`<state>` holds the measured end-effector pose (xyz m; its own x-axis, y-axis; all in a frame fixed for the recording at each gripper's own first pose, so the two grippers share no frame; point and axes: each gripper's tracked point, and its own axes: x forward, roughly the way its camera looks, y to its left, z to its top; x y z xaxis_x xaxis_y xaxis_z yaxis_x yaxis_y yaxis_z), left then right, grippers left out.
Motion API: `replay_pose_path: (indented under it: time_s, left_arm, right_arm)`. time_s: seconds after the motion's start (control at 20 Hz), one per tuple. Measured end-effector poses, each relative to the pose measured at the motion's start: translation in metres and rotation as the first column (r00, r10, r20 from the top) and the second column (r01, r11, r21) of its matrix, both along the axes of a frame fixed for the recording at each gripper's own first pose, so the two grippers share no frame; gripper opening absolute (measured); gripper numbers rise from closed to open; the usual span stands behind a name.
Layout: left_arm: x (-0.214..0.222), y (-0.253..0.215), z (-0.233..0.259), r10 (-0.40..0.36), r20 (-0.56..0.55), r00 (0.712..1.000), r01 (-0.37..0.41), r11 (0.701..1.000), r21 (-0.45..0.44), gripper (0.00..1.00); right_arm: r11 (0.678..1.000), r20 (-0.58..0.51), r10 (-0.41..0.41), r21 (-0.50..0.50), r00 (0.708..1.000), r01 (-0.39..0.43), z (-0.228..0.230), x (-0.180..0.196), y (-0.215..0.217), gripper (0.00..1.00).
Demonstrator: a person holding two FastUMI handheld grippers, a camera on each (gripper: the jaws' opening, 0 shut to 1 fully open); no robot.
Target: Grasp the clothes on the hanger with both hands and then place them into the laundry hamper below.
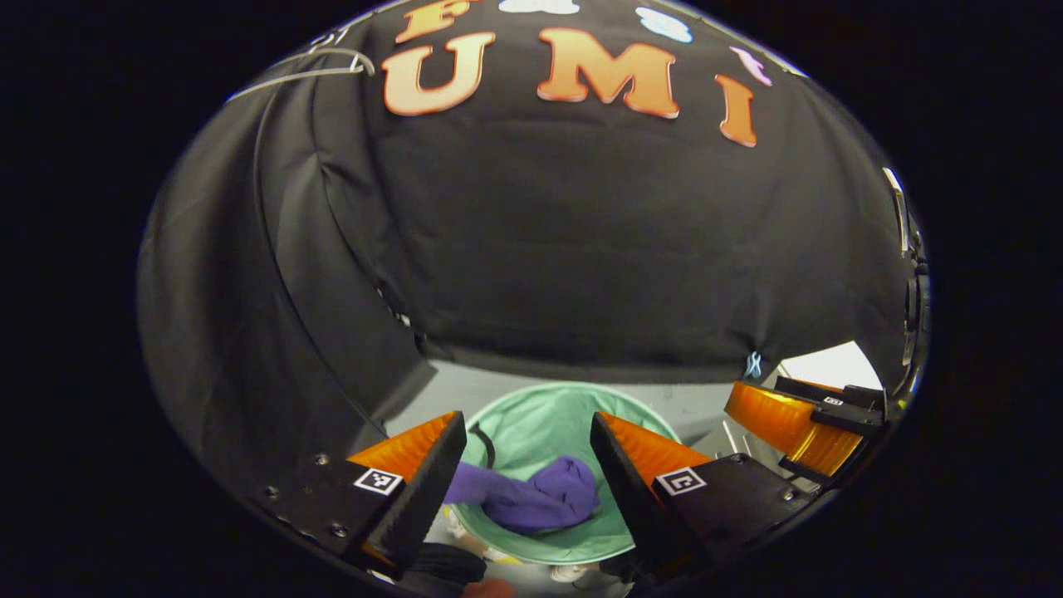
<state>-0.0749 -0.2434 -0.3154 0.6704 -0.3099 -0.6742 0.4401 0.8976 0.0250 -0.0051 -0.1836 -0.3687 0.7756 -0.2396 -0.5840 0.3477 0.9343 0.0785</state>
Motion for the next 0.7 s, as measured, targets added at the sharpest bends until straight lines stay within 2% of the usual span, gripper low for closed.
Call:
replay_pose_path:
  time_s: [0.15,0.2,0.35,0.45,0.6,0.7]
  left_arm:
    - [-0.004,-0.004,0.076,0.005,0.124,0.992,0.004,0.997,-0.071,0.96]
    - [-0.008,0.000,0.098,0.008,0.164,0.986,0.007,0.996,-0.089,0.96]
    - [-0.022,0.009,0.155,0.031,0.259,0.965,0.008,0.989,-0.147,0.95]
    - [-0.032,0.017,0.192,0.061,0.312,0.948,0.008,0.977,-0.213,0.94]
    - [-0.038,0.030,0.231,0.102,0.348,0.932,0.017,0.946,-0.323,0.95]
    - [-0.037,0.039,0.245,0.100,0.354,0.930,0.030,0.939,-0.343,0.92]
  right_arm:
    - [0.998,0.119,0.022,-0.066,0.993,-0.014,0.067,-0.007,0.014,1.00]
    - [0.995,0.146,0.037,-0.093,0.989,-0.024,0.084,-0.013,0.024,0.98]
    - [0.982,0.198,0.087,-0.182,0.976,-0.050,0.124,-0.024,0.040,1.00]
    - [0.969,0.229,0.115,-0.242,0.967,-0.058,0.151,-0.029,0.050,0.98]
    - [0.979,0.298,0.103,-0.197,0.949,-0.044,0.168,-0.044,0.057,0.98]
    - [0.988,0.300,0.092,-0.146,0.950,-0.049,0.166,-0.059,0.060,0.98]
